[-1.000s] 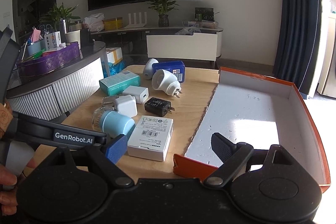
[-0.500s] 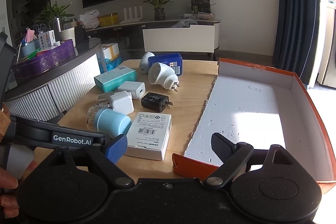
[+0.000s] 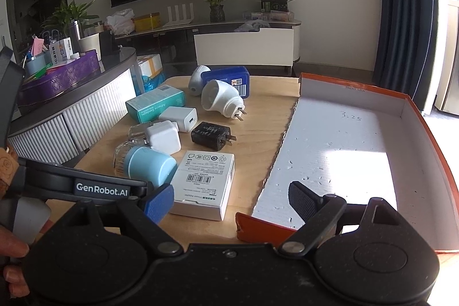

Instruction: Organize rigid objects

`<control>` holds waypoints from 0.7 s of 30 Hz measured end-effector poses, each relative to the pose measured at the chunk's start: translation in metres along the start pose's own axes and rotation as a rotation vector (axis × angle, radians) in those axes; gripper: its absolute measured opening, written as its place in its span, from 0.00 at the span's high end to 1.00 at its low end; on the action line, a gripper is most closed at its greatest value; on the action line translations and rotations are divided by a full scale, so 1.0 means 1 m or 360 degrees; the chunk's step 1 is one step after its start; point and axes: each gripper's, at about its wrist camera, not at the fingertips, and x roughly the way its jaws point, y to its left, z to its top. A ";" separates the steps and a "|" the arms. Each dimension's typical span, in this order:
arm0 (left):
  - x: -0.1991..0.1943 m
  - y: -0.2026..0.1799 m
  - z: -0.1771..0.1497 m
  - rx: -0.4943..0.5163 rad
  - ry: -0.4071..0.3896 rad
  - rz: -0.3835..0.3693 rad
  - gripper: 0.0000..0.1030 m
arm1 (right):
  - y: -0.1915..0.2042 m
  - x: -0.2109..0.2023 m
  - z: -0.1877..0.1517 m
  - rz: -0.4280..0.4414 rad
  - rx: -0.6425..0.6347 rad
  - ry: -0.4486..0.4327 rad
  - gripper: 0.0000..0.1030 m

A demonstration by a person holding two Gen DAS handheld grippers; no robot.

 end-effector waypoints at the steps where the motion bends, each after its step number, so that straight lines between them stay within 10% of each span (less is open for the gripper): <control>1: 0.000 0.000 0.000 0.0000 0.0001 0.0000 0.00 | 0.000 0.000 0.000 0.0000 -0.0001 -0.0001 0.01; 21: 0.006 0.000 0.007 -0.0005 -0.0002 -0.0022 0.00 | -0.004 0.004 0.003 -0.0009 0.0039 0.0006 0.01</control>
